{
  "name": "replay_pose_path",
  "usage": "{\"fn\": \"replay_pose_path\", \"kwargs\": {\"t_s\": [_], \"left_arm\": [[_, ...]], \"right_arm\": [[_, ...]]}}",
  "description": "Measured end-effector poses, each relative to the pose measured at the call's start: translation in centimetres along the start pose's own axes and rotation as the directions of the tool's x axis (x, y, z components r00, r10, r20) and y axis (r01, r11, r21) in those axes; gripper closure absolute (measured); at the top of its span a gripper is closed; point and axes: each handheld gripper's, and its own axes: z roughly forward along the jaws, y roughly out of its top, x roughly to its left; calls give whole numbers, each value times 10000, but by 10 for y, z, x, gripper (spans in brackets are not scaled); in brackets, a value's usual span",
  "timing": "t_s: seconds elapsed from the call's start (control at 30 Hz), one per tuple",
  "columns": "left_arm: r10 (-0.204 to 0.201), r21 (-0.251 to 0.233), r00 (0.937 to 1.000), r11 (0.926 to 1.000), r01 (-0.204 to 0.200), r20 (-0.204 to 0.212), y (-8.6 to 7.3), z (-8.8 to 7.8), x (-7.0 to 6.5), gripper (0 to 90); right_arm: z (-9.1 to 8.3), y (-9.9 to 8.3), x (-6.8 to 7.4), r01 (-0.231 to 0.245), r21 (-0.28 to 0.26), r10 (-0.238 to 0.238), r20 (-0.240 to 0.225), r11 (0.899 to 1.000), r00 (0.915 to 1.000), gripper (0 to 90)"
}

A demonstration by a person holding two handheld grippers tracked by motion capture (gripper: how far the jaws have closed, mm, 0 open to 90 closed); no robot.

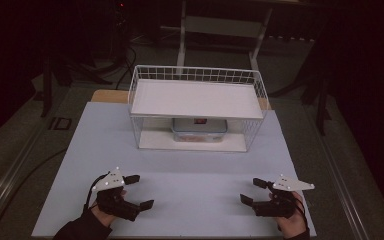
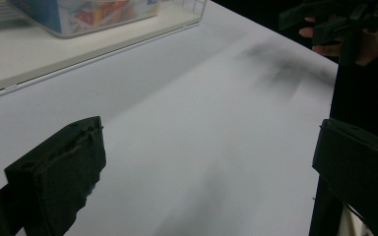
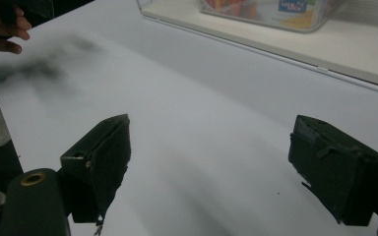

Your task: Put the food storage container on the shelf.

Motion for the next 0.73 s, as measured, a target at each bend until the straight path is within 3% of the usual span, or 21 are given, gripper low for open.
{"fn": "replay_pose_path", "kwargs": {"t_s": [0.23,0.73], "left_arm": [[-357,-511,9993,9981,352,-93,0,1,5,0],[-587,-365,9973,9977,570,-452,-2,2,8,0]], "right_arm": [[0,0,-2,-174,-162,171,-153,9997,9997,161],[1,1,-2,-154,-148,148,-385,9998,9991,146]]}}
